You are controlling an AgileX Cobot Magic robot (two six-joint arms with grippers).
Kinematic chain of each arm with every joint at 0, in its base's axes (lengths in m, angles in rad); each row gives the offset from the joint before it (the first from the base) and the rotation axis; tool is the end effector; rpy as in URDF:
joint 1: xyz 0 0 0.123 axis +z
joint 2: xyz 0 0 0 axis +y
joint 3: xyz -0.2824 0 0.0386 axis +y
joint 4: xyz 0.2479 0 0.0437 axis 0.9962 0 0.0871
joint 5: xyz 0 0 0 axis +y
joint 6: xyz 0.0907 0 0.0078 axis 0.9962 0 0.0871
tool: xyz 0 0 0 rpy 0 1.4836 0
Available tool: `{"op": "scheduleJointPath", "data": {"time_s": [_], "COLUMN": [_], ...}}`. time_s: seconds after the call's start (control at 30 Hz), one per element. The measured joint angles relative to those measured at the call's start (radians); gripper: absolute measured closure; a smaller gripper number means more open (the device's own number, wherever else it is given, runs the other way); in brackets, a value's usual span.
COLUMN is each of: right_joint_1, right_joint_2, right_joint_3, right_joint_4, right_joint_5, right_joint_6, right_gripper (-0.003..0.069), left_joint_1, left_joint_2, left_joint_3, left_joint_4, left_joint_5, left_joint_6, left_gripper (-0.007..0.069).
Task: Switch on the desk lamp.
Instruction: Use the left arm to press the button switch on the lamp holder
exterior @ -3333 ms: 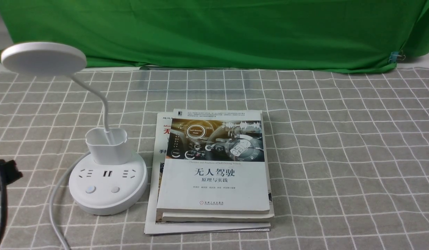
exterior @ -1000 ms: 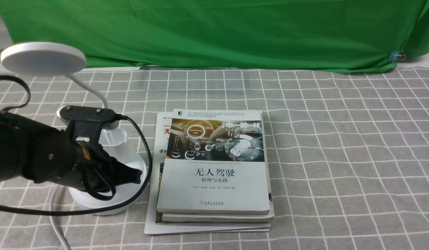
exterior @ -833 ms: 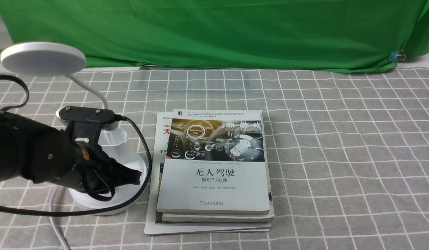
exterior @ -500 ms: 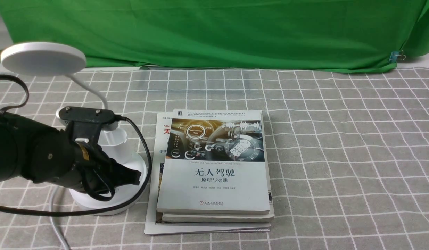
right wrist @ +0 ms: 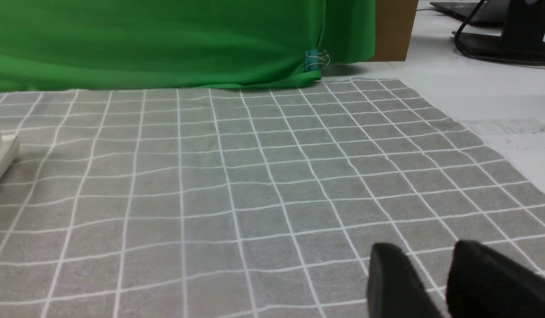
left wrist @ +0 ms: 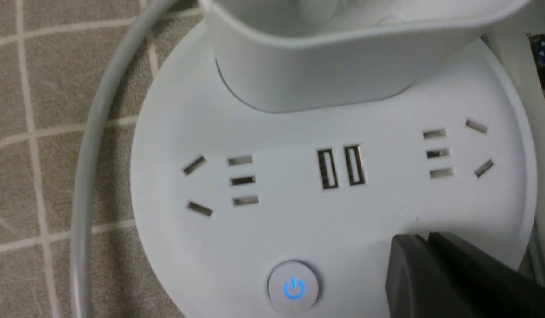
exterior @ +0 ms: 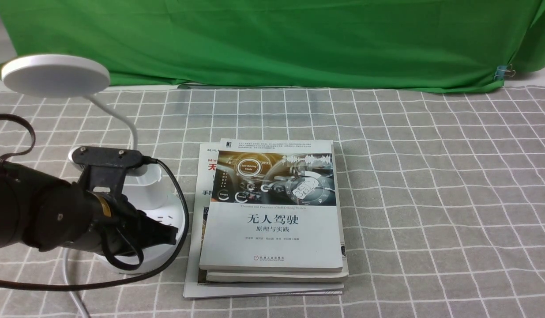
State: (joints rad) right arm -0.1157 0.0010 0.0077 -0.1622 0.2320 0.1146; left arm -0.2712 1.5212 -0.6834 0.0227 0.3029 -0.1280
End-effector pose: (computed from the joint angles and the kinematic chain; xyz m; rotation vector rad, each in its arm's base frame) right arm 0.0551 -0.0098 0.1897 0.0898 1.7212 -0.1496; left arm 0.2582 -0.0711 0.1728 0.2142 2.6208 -0.1218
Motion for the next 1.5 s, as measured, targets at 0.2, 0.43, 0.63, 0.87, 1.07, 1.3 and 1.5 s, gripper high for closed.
{"op": "scheduleJointPath", "data": {"time_s": [0.2,0.43,0.63,0.87,1.07,1.3,1.5], "right_joint_1": [0.000,0.000,0.000,0.000,0.000,0.000,0.000], "right_joint_2": [0.000,0.000,0.000,0.000,0.000,0.000,0.000], "right_joint_3": [0.000,0.000,0.000,0.000,0.000,0.000,0.000], "right_joint_4": [0.000,0.000,0.000,0.000,0.000,0.000,0.000], "right_joint_5": [0.000,0.000,0.000,0.000,0.000,0.000,0.000], "right_joint_6": [0.000,0.000,0.000,0.000,0.000,0.000,0.000], "right_gripper": [0.0414,0.0414,0.0414,0.0414,0.0414,0.0414,0.0414], "left_joint_1": [0.000,0.000,0.000,0.000,0.000,0.000,0.000], "left_joint_2": [-0.012,-0.021,-0.021,-0.019,0.010,0.026,0.018], "left_joint_3": [-0.018,-0.019,-0.019,-0.019,-0.020,-0.032,-0.035], "left_joint_4": [-0.007,-0.008,-0.005,0.004,0.004,0.004,0.004], "left_joint_5": [0.050,0.053,0.017,0.013,0.011,0.018,0.022], "left_joint_6": [0.000,0.000,0.000,0.000,0.000,0.000,0.000], "left_gripper": [0.0606,0.0606,0.0606,0.0606,0.0606,0.0606,0.0606]}}
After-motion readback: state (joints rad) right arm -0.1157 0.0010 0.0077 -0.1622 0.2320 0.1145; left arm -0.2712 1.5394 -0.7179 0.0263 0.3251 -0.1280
